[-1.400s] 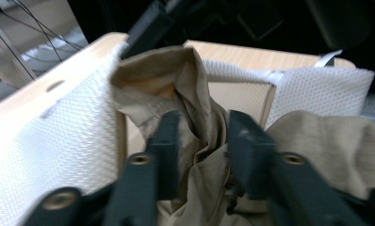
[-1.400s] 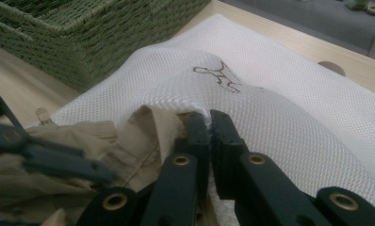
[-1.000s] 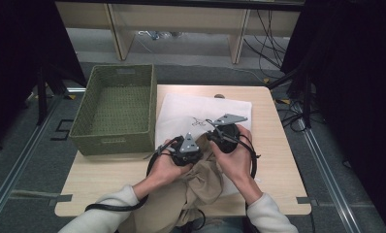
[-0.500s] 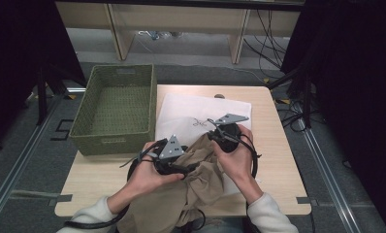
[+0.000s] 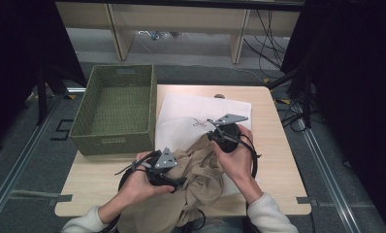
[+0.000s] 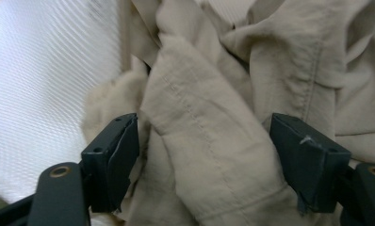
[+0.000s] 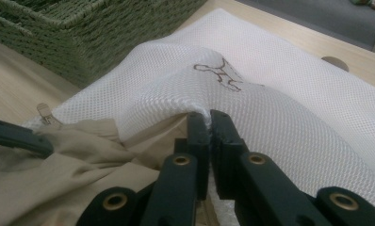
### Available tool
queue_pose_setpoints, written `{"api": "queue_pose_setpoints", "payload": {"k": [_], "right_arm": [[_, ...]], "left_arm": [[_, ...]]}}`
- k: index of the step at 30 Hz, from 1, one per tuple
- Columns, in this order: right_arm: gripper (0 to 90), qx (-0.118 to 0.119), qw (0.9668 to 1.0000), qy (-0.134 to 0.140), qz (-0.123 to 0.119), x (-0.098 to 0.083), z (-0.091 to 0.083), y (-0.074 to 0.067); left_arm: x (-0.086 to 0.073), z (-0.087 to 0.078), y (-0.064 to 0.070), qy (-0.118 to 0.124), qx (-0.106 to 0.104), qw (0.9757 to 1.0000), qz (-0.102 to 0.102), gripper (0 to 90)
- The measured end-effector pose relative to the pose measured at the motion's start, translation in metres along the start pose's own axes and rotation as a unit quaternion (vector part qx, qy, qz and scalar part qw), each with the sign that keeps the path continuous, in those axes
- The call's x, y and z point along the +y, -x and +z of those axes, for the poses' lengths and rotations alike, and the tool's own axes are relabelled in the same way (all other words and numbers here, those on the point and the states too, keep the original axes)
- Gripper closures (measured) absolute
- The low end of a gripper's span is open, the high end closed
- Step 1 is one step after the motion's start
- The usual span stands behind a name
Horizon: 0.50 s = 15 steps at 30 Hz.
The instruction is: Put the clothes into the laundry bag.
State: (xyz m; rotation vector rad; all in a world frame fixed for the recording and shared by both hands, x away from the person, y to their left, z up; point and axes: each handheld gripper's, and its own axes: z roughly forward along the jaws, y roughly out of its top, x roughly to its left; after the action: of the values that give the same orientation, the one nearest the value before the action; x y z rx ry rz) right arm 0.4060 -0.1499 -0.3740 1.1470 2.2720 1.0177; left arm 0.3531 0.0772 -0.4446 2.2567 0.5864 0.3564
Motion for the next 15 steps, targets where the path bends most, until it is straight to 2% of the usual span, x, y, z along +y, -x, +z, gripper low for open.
{"api": "queue_pose_setpoints", "payload": {"k": [1, 3, 7, 9, 11, 12, 13, 15], "right_arm": [[88.3, 0.001, 1.0000, -0.001, 0.002, 0.000, 0.000, -0.001], [88.2, 0.001, 1.0000, -0.002, 0.001, 0.000, 0.000, -0.001], [88.3, 0.001, 1.0000, 0.000, -0.002, 0.000, 0.001, 0.000], [88.3, -0.003, 1.0000, 0.000, 0.007, 0.000, 0.001, -0.002], [88.2, -0.001, 1.0000, -0.001, 0.004, 0.000, 0.001, -0.001], [88.2, -0.002, 1.0000, 0.001, -0.008, 0.000, 0.001, 0.000], [88.3, 0.000, 0.9999, 0.000, -0.011, 0.000, 0.001, 0.000], [88.3, 0.000, 1.0000, -0.001, -0.004, 0.000, 0.001, -0.001]], "left_arm": [[-0.002, 0.006, 0.002, -0.013, -0.009, 0.9999, -0.004, 27.0], [-0.002, 0.009, 0.002, -0.022, -0.005, 0.9997, 0.004, 29.3], [-0.004, 0.015, 0.004, -0.039, -0.003, 0.9992, 0.007, 40.9], [-0.006, 0.019, 0.006, -0.047, -0.002, 0.9988, 0.012, 46.5], [-0.007, 0.021, 0.008, -0.050, -0.001, 0.9987, 0.014, 48.6], [-0.007, 0.022, 0.010, -0.054, 0.000, 0.9984, 0.019, 52.1], [-0.006, 0.022, 0.010, -0.057, 0.001, 0.9981, 0.023, 54.4], [-0.006, 0.022, 0.009, -0.059, 0.003, 0.9980, 0.023, 59.5]]}}
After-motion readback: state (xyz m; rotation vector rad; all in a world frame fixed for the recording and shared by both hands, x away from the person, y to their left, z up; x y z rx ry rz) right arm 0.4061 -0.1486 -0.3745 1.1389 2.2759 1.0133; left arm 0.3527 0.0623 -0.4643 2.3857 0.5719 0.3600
